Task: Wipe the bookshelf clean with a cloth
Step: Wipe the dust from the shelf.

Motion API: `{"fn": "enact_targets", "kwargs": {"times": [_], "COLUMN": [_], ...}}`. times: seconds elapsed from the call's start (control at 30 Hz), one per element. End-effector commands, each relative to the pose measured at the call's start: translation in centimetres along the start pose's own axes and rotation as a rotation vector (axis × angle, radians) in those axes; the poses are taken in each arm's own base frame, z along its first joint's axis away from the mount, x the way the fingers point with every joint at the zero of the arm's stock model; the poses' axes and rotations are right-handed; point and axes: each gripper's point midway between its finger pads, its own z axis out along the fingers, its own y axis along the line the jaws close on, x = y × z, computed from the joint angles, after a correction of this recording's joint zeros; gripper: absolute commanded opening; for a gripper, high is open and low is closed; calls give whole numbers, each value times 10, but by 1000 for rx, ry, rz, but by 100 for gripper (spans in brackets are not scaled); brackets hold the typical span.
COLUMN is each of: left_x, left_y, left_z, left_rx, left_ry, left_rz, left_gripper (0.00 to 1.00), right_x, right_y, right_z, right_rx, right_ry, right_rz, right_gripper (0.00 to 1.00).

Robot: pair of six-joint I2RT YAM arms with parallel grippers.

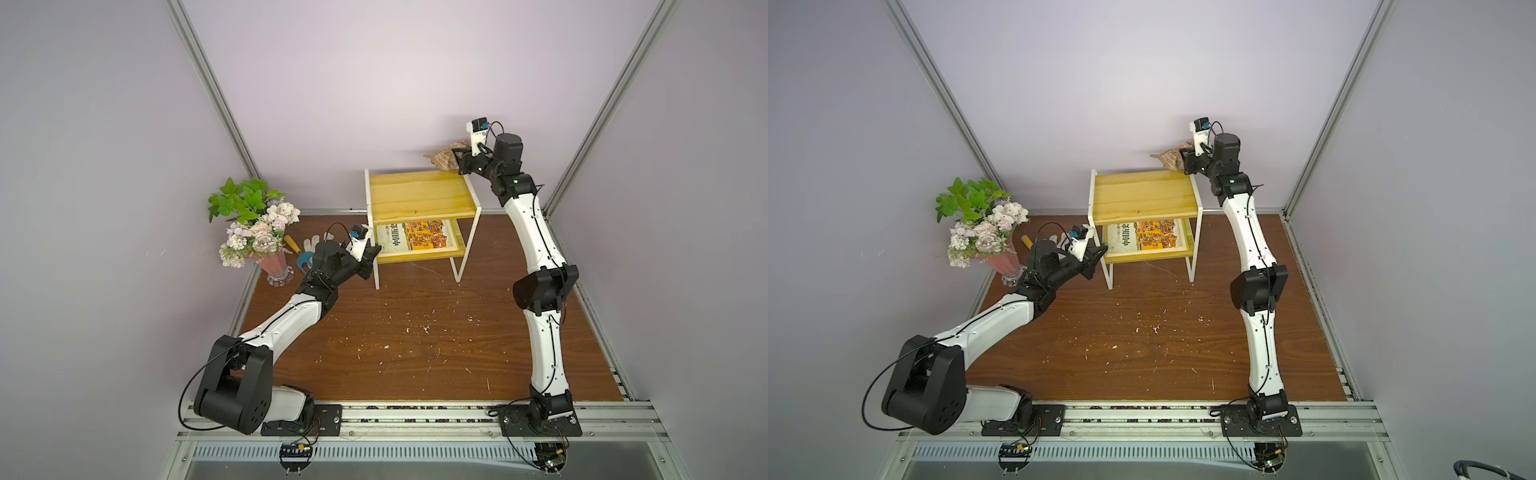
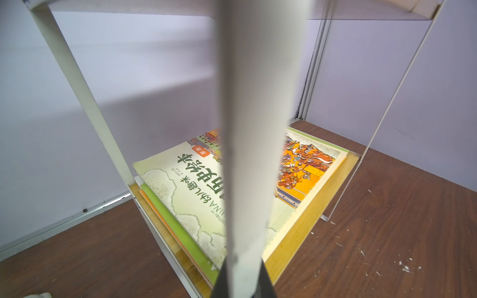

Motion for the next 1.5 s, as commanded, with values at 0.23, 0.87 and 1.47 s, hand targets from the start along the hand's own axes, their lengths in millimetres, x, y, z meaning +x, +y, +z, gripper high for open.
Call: {"fn": "enact_targets", "kwargs": {"times": [0.23, 0.87, 1.47], "left_x": [-4, 0, -13], "left_y": [19, 13, 16], "left_z": [-18, -20, -19], "left_rx": [-14, 10, -4], "left_ry": [4, -14, -74], "left_rz": [58, 1, -72], "left_gripper": [0, 0, 0], "right_x": [-5, 49, 36], "right_y": [30, -1, 74], "right_z": [-87, -66, -169], "right_rx": [-391, -436, -663], "right_ry": [23, -5, -249], "right_rz": [56, 200, 255], "right_gripper": [0, 0, 0]}}
